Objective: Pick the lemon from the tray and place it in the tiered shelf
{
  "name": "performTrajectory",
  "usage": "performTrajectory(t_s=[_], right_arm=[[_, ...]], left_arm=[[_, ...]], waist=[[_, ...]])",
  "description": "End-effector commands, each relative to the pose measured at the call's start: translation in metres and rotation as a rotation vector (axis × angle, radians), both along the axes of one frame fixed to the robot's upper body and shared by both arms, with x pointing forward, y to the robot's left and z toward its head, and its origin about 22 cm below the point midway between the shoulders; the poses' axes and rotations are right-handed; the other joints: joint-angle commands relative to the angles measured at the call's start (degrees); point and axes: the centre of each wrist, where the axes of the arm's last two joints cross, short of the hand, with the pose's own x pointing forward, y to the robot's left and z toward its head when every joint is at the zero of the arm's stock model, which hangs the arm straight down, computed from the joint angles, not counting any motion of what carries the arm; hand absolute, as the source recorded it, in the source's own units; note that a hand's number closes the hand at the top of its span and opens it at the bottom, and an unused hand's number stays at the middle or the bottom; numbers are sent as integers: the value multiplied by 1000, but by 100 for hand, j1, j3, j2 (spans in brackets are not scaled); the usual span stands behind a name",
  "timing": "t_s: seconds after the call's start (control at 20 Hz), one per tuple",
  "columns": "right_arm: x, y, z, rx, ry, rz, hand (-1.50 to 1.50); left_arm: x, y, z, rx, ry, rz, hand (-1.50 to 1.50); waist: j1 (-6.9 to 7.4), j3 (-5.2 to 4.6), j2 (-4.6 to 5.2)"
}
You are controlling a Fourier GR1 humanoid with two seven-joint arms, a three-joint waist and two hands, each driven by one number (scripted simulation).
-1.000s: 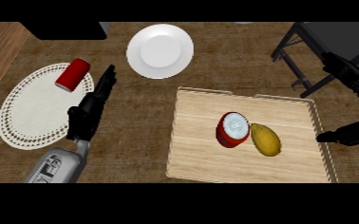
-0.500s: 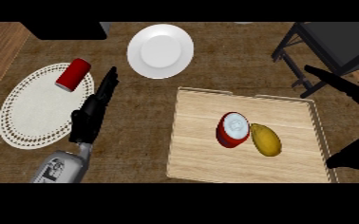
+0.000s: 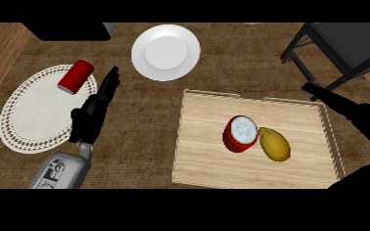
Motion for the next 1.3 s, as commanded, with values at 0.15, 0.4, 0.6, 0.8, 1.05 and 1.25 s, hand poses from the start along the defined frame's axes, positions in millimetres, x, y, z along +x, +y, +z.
performTrajectory(t_s=[0.15,0.4,0.6,0.8,1.05,1.25], right_arm=[[-9,21,-9,-23,-43,-25,-150],[-23,21,-4,-7,-42,-58,-150],[-2,22,-23,-25,-19,-38,-150],[-13,28,-39,-22,-11,-57,-150],[-6,37,-44,-48,24,-66,-150],[-9,59,-57,-64,4,-59,-150]], left_arm=[[2,-8,-10,-1,2,1,0],[-5,-3,10,1,-2,1,0],[9,-4,-3,3,-7,8,0],[-12,1,11,15,-3,4,0],[-10,-6,14,1,1,-1,0],[1,-12,21,-8,-4,-15,0]], waist=[[8,2,6],[11,2,1],[16,2,10],[25,3,3],[26,2,6],[24,3,7]])
